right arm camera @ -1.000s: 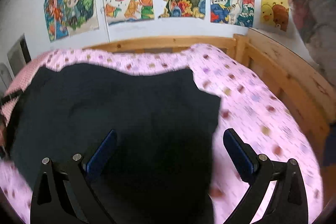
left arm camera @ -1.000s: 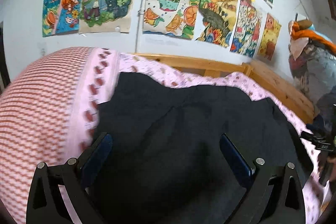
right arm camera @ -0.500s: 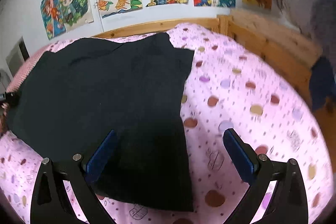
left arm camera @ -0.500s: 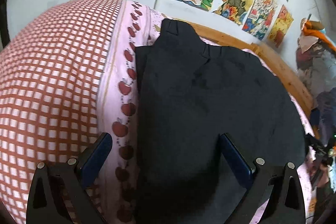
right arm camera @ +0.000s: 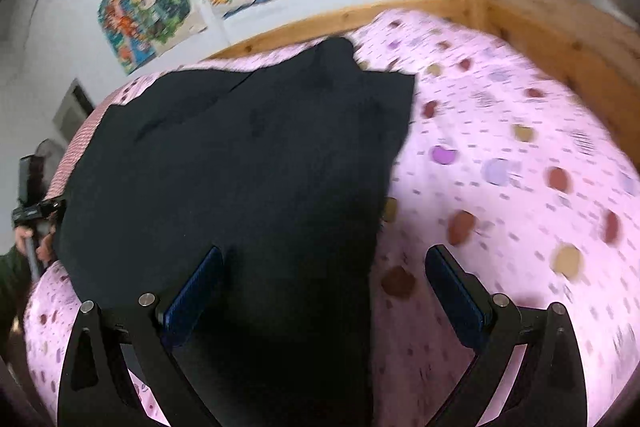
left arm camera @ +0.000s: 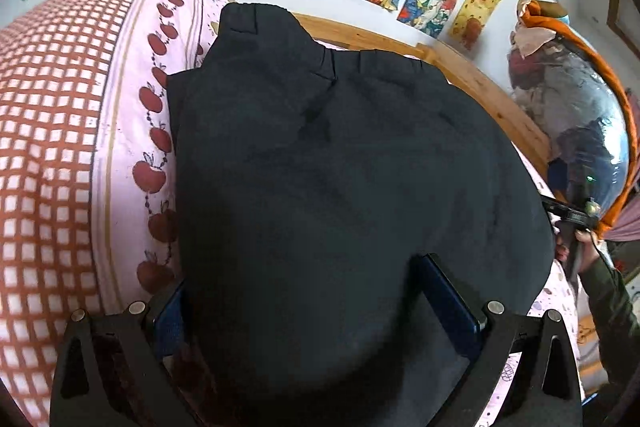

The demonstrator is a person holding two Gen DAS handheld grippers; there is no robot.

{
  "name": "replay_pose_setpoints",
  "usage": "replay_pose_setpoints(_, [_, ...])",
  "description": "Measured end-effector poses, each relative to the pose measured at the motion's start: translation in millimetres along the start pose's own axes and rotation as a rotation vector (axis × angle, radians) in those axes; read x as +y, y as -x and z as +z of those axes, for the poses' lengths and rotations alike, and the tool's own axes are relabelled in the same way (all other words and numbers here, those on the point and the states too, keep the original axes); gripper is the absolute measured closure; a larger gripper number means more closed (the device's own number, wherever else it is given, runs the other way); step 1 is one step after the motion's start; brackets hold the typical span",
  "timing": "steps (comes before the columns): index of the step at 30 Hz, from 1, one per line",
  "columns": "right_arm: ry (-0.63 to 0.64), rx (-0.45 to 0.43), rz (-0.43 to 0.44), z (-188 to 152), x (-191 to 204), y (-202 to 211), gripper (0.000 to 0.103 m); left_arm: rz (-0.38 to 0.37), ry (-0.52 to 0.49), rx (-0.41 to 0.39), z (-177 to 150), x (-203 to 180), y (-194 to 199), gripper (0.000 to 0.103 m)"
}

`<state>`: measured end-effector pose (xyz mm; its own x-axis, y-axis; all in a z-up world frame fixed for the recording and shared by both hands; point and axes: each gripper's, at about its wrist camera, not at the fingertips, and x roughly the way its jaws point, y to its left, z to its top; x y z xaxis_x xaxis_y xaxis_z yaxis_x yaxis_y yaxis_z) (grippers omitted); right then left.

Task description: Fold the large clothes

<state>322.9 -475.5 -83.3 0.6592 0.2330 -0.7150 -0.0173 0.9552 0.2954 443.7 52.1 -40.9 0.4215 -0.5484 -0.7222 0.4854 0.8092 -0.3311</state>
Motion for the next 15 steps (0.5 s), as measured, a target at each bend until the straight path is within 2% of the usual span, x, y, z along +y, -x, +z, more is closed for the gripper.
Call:
replay_pose_setpoints(4, [0.024,0.062,0.092,19.7,-8.6,-23.7,0.004,-0.069,0.001,0.044,7.5,13.0,-8.8,0.0])
replay_pose_setpoints(10, [-0.019,0.09,0.11,30.5,-20.1,-52.4,0.002,-0.127,-0.024,0.065,6.8,18.8,-23.4,0.0])
replay_pose_setpoints(15, [-0.013,0.119,0.176,34.1,-17.0,-71.2,0.001,-0.189,-0.004,0.071,5.6,29.2,-24.6,0.0])
